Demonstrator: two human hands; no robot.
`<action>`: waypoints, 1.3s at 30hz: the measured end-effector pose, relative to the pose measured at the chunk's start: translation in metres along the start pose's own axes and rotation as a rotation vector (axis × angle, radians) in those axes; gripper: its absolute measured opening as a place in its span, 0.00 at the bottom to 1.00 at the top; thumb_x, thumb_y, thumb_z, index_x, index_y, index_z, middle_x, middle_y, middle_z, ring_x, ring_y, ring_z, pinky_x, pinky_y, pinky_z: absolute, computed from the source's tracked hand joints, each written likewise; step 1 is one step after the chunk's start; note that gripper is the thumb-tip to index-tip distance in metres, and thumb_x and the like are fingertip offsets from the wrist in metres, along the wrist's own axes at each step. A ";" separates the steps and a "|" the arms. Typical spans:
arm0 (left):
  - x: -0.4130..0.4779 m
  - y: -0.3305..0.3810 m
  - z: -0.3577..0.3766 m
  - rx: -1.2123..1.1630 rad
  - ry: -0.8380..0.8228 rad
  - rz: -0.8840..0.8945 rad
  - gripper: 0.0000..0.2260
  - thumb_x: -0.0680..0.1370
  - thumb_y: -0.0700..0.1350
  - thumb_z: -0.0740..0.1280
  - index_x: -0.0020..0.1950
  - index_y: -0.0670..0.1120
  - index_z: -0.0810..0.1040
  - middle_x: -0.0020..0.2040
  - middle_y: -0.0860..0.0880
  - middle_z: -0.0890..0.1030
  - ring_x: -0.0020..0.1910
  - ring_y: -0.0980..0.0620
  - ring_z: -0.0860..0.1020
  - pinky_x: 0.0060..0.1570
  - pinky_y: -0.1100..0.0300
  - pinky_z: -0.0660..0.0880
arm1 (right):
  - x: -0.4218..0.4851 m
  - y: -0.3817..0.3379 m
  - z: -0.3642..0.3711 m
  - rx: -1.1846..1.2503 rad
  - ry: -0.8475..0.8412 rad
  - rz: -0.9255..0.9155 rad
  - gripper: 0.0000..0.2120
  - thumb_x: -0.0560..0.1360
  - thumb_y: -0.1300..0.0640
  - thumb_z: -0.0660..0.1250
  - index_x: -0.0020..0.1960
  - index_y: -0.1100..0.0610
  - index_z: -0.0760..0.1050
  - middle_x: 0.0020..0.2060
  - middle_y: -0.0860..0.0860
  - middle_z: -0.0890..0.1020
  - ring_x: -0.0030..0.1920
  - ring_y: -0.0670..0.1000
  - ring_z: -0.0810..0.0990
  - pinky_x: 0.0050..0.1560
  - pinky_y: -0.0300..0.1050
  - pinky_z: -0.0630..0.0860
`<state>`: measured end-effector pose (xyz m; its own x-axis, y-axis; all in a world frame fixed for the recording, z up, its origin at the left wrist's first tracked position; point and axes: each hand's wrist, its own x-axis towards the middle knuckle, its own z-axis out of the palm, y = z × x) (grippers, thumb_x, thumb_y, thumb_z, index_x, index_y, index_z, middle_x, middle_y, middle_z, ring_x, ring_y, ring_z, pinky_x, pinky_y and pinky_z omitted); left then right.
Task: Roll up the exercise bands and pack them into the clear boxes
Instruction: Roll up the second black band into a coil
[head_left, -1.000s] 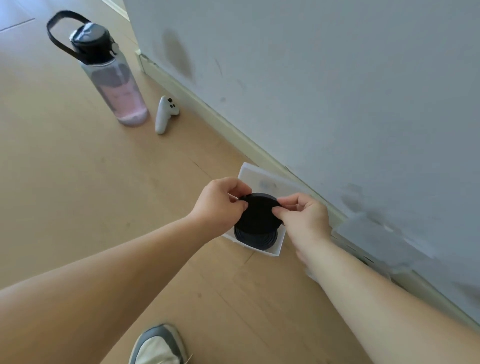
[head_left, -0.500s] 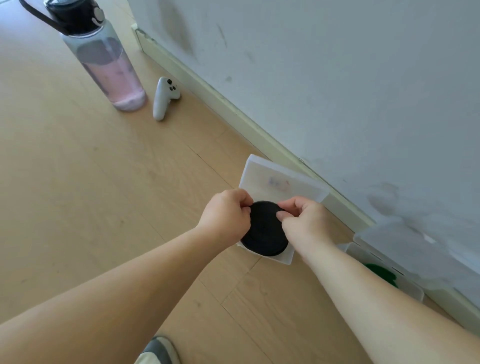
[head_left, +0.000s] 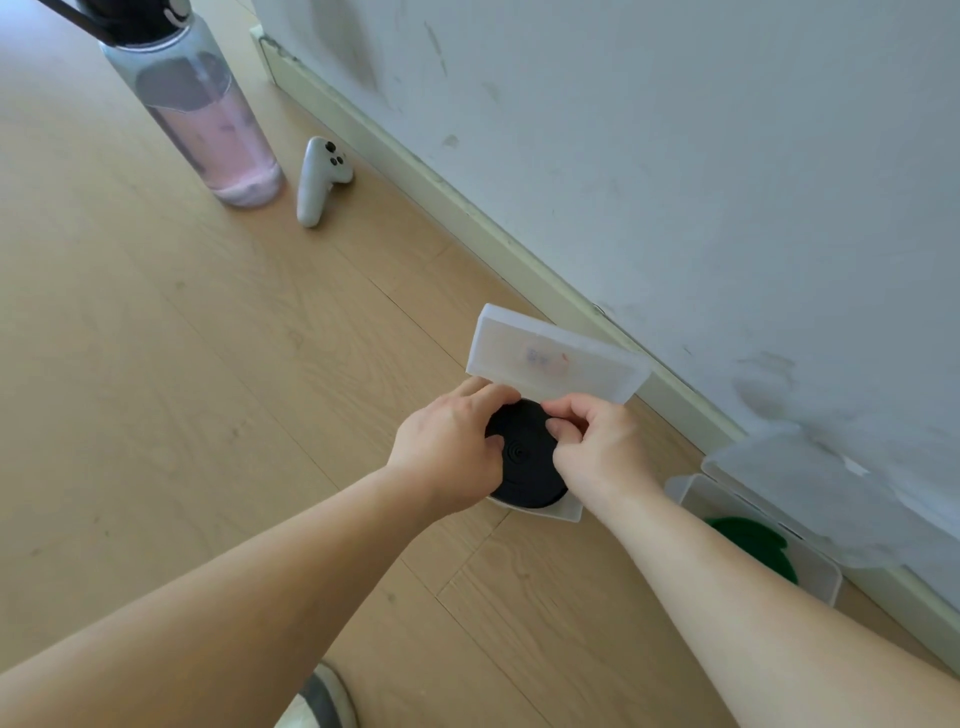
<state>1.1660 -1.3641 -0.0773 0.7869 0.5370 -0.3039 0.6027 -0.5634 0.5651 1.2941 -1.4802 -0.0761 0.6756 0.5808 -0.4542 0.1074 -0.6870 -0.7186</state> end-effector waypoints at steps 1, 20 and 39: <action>0.000 0.000 0.000 0.004 -0.002 0.000 0.21 0.77 0.45 0.66 0.69 0.58 0.72 0.64 0.61 0.75 0.59 0.54 0.77 0.49 0.54 0.78 | -0.001 0.001 -0.001 -0.015 -0.009 -0.013 0.14 0.81 0.64 0.65 0.48 0.44 0.80 0.45 0.43 0.83 0.50 0.48 0.82 0.41 0.28 0.70; -0.035 -0.012 0.022 0.058 0.054 0.081 0.18 0.77 0.53 0.63 0.67 0.63 0.69 0.61 0.63 0.74 0.58 0.57 0.74 0.51 0.59 0.76 | -0.028 0.023 0.006 -0.179 -0.054 -0.158 0.10 0.79 0.66 0.64 0.51 0.53 0.80 0.47 0.46 0.83 0.51 0.48 0.80 0.47 0.35 0.75; -0.059 -0.016 0.040 0.206 -0.001 0.190 0.31 0.78 0.58 0.64 0.80 0.55 0.63 0.71 0.56 0.67 0.69 0.53 0.68 0.54 0.57 0.79 | -0.035 0.024 0.015 -0.364 0.070 -0.229 0.11 0.80 0.61 0.67 0.58 0.55 0.84 0.54 0.52 0.86 0.57 0.56 0.83 0.58 0.49 0.79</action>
<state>1.1149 -1.4117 -0.0988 0.8885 0.4090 -0.2080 0.4584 -0.7697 0.4443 1.2620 -1.5106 -0.0847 0.6511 0.7135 -0.2587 0.5020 -0.6606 -0.5583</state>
